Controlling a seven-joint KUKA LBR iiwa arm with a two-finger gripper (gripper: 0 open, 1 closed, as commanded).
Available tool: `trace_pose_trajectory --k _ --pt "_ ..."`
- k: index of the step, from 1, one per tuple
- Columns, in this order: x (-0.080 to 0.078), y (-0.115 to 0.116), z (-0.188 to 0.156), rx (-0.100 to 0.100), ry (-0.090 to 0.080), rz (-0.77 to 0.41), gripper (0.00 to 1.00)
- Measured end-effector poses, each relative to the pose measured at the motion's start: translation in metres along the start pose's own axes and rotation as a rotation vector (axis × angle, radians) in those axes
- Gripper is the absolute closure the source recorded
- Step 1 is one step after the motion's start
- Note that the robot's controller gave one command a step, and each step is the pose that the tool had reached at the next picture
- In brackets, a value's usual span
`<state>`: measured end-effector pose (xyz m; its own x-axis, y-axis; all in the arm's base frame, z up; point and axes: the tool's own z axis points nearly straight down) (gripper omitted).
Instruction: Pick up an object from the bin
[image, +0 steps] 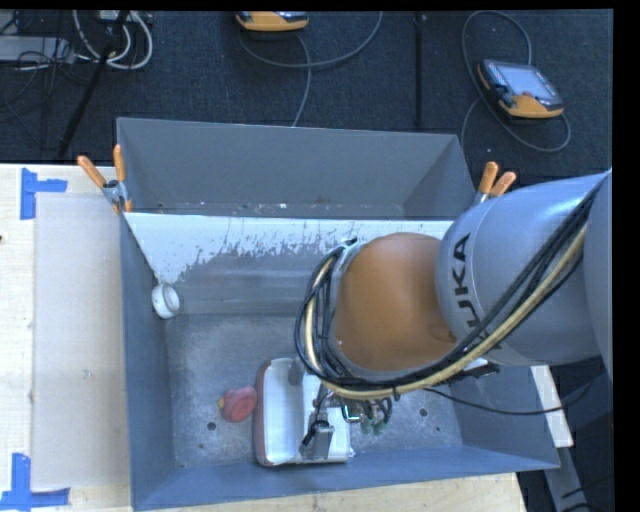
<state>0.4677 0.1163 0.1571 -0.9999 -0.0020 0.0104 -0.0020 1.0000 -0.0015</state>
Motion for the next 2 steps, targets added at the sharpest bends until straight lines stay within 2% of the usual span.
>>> trace_pose_trajectory --k 1,2 --pt "-0.028 0.051 0.089 0.0 -0.007 -0.23 0.0" --pt "-0.037 0.117 0.087 -0.004 -0.013 -0.301 0.0"
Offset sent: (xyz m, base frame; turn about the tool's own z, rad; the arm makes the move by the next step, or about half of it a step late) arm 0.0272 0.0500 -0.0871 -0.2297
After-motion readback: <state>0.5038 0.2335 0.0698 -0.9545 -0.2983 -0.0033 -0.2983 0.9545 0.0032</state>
